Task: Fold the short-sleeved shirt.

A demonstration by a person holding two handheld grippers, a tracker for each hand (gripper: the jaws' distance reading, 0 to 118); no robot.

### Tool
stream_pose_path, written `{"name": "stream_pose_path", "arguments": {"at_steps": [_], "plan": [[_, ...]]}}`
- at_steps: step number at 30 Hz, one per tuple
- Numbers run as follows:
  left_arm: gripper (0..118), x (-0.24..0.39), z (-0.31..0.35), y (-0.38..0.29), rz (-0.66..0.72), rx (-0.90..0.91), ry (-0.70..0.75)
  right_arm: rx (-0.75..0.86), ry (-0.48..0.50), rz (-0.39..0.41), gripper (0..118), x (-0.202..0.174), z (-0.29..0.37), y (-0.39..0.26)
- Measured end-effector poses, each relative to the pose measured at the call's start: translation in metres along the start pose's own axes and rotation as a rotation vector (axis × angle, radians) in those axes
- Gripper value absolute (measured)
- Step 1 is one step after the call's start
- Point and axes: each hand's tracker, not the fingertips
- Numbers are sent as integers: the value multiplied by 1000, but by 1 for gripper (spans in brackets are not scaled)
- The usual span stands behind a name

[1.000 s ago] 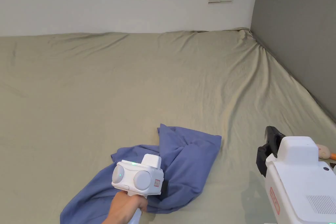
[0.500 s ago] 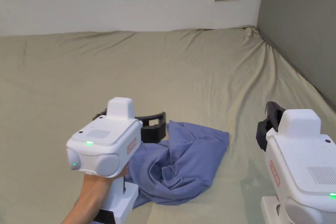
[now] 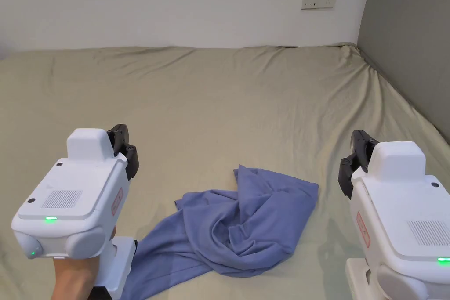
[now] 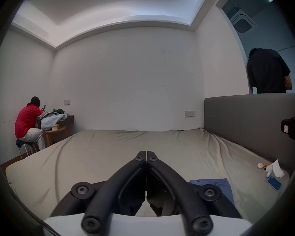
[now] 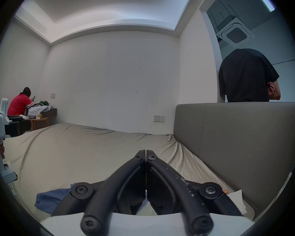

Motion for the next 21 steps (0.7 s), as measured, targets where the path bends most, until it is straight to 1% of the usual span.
{"name": "stream_pose_path", "arguments": {"at_steps": [1, 4, 6, 9, 12, 14, 15, 19, 20, 21], "plan": [[0, -1, 0, -1, -7, -1, 24, -1, 2, 1, 2, -1, 0, 0], [0, -4, 0, -2, 7, -34, 28, -6, 4, 3, 2, -1, 0, -1], [0, -8, -6, -3, 36, -136, 55, -10, 3, 2, 2, -1, -1, -3], [0, -15, -19, -18, 68, -363, 50, -19, 3, -1, 2, -1, -1, -6], [0, -25, -28, -51, 133, -545, -3, -30, 4, 2, 2, -1, -3, -10], [0, -31, -32, -76, 205, -670, -56, -38, 6, 1, 2, -1, -4, -13], [0, -34, -29, -89, 235, -687, -61, -42, 6, 1, 2, -1, -4, -15], [0, -33, -25, -134, 185, -812, -43, -59, 8, 10, 2, -3, -6, -21], [4, -33, -23, -143, 200, -811, -42, -65, 9, 11, 2, -3, -7, -23], [4, -33, -22, -149, 206, -831, -41, -69, 11, 11, 2, -3, -8, -24]]}}
